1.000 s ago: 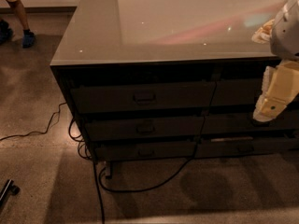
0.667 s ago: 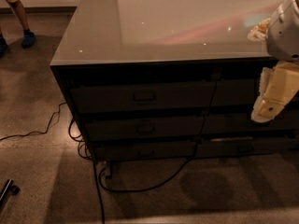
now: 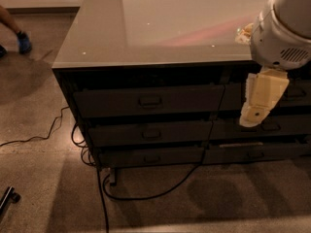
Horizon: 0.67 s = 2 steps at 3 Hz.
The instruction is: Open top drawer
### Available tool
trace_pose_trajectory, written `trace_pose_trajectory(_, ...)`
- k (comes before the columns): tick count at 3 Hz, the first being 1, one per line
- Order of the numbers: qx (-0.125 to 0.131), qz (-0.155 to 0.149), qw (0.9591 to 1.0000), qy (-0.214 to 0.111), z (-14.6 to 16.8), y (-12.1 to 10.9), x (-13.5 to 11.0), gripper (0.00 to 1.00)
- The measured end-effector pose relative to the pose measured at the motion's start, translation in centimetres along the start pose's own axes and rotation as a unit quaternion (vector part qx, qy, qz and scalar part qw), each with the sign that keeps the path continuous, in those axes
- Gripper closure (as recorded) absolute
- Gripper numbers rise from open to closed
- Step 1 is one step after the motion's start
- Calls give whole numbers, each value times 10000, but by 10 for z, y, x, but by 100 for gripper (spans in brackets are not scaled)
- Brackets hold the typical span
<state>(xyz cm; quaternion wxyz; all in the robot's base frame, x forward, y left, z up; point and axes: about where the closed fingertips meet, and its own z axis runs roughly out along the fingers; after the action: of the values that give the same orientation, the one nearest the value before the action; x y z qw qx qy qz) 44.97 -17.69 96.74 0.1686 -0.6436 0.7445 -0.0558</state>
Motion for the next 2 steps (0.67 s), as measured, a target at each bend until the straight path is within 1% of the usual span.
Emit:
trace_pose_trajectory(1, 30, -81, 9999, -122, 8, -6, -12, 0)
trace_pose_trajectory(2, -126, -406, 9985, -347, 44, -6, -37, 0)
